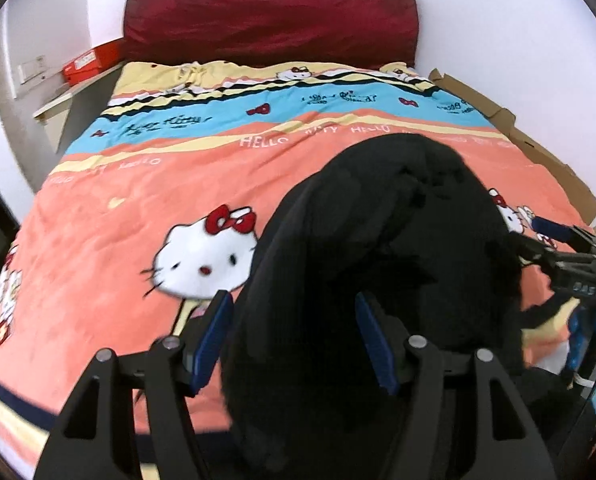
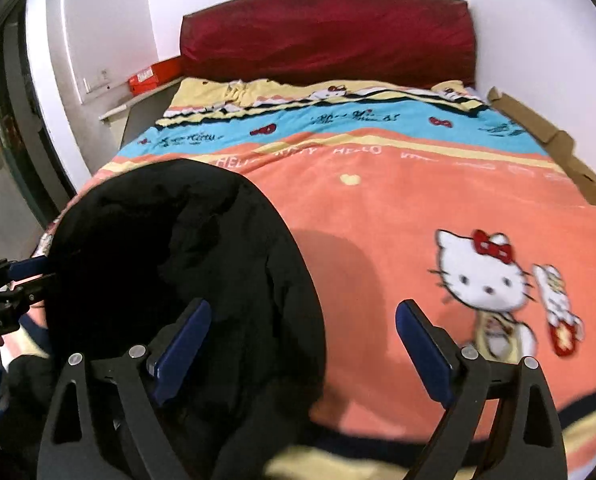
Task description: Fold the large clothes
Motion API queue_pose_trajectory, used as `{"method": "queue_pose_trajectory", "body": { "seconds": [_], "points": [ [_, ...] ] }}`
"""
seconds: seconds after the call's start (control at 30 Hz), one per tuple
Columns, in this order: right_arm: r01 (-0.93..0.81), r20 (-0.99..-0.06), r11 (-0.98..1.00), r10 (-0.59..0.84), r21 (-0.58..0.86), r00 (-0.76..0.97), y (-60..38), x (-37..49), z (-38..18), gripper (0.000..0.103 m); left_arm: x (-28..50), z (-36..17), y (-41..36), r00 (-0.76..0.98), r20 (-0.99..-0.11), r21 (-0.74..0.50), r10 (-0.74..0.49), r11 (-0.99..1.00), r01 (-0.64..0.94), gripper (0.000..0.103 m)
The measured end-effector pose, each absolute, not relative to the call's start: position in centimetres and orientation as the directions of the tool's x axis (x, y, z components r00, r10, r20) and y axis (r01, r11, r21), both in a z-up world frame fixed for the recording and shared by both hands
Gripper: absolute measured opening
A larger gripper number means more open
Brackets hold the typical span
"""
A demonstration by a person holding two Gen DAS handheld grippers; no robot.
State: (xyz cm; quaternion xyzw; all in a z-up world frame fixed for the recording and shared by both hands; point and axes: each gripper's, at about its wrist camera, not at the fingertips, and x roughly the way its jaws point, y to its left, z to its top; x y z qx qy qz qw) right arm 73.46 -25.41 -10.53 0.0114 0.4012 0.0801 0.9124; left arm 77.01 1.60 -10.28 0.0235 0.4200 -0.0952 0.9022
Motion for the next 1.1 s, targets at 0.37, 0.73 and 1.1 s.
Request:
{"method": "queue_pose_trajectory", "body": {
  "seconds": [0.37,0.73,1.1],
  "points": [
    [-0.212,-0.725,0.961,0.274,0.179,0.632,-23.4,77.4,-14.4,0.016,78.3,-13.3,2.6,0.622,-0.763,-0.087,-0.177,0.981,0.172,0.014],
    [-0.401,-0.608,0.873,0.482,0.277,0.631,-22.1,63.5,-4.2,0.009,63.1,-5.1,5.7,0.698,-0.68,-0.097,-0.223,0.972,0.216,0.009],
    [-0.51,-0.524,0.83,0.544,0.224,0.655,-22.9,41.9,2.2,0.009,45.9,-2.3,8.4,0.724,-0.628,-0.159,-0.284,0.958,0.238,0.009]
  ]
}}
